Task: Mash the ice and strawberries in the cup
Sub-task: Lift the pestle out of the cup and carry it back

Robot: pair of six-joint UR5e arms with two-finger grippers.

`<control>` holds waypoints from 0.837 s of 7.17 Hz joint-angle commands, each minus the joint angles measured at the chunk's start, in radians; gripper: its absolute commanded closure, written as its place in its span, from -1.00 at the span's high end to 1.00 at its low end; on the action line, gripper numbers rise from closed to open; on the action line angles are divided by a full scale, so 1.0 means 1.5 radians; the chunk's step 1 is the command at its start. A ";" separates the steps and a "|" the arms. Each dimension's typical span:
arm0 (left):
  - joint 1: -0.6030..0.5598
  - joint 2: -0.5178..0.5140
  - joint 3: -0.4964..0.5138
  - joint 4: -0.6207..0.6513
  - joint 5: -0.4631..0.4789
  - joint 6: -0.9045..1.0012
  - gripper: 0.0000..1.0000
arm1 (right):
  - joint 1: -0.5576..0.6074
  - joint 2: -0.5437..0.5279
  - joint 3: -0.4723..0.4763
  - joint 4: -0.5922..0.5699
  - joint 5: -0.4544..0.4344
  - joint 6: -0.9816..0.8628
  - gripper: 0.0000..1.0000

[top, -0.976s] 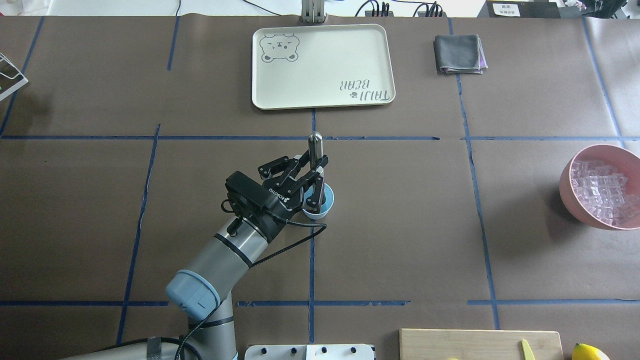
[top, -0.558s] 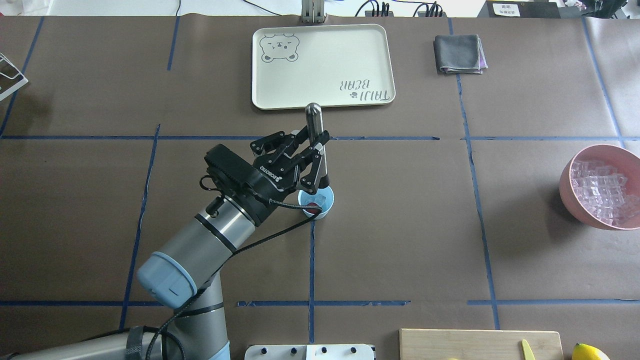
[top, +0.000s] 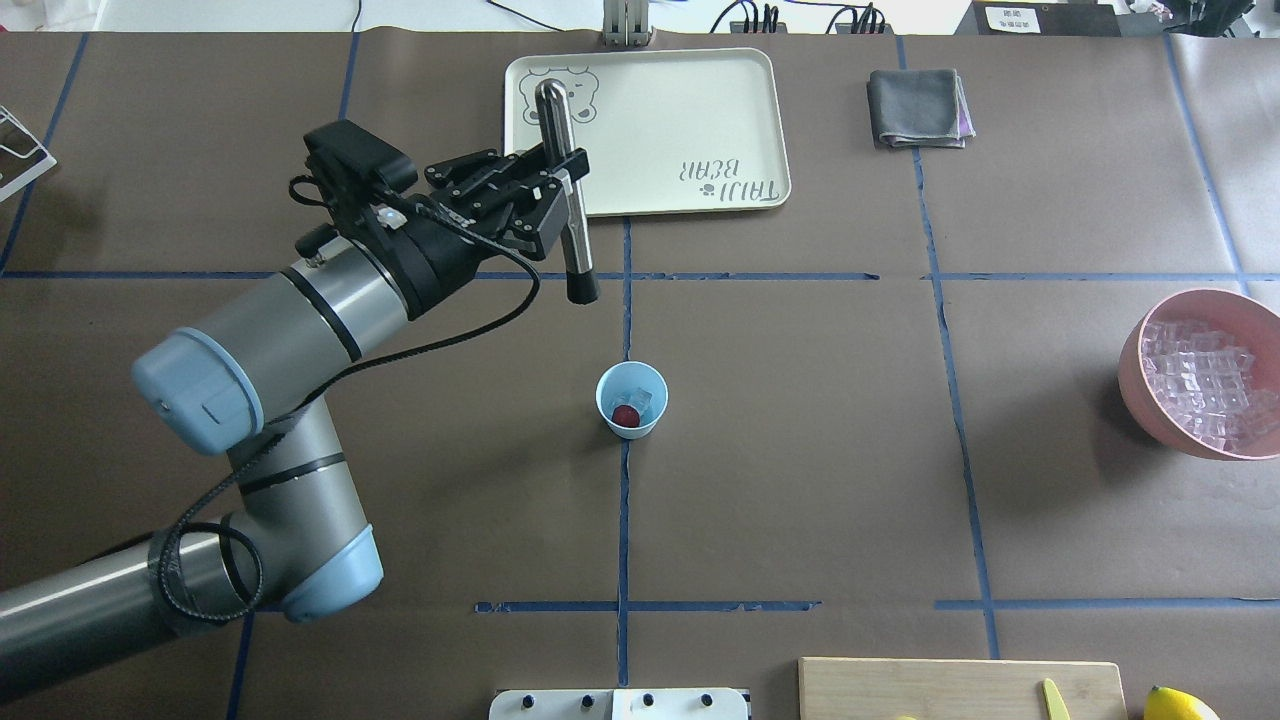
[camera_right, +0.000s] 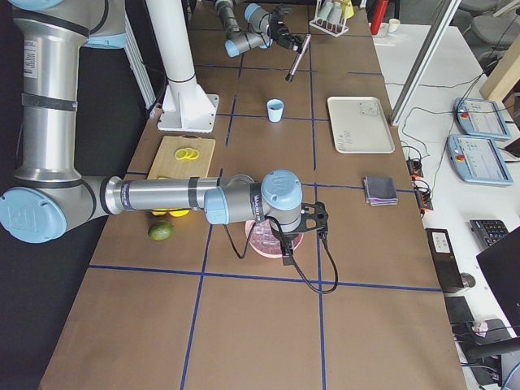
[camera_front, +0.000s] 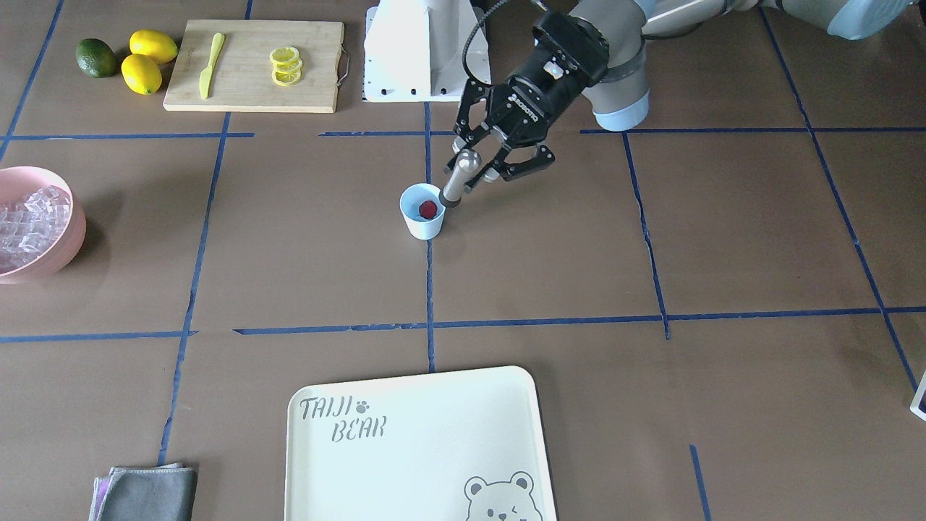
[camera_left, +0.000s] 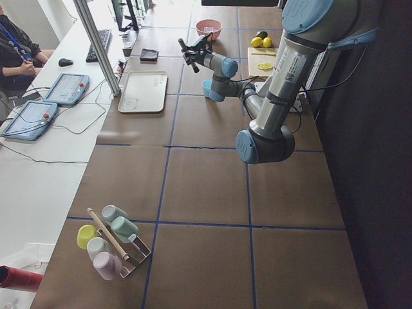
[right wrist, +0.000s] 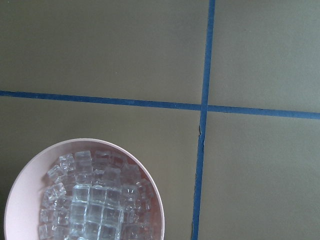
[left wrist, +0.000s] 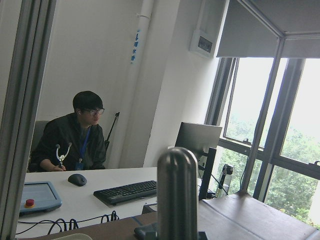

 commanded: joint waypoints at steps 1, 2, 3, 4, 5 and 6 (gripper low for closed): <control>-0.102 0.049 -0.001 0.101 -0.143 -0.127 -1.00 | 0.000 -0.002 0.000 0.000 0.000 0.000 0.99; -0.149 0.082 -0.001 0.133 -0.233 -0.182 -1.00 | 0.000 -0.001 0.000 0.000 0.001 0.001 0.99; -0.177 0.107 0.001 0.166 -0.301 -0.247 -1.00 | 0.000 0.000 0.002 0.000 0.005 0.002 0.99; -0.196 0.126 0.000 0.211 -0.372 -0.282 -1.00 | 0.000 0.003 0.000 0.000 0.005 0.002 0.99; -0.228 0.137 0.001 0.294 -0.476 -0.295 -1.00 | 0.000 0.003 -0.001 -0.001 0.007 0.001 0.99; -0.265 0.141 0.005 0.341 -0.574 -0.295 -1.00 | 0.000 -0.005 0.003 -0.002 0.011 0.001 0.99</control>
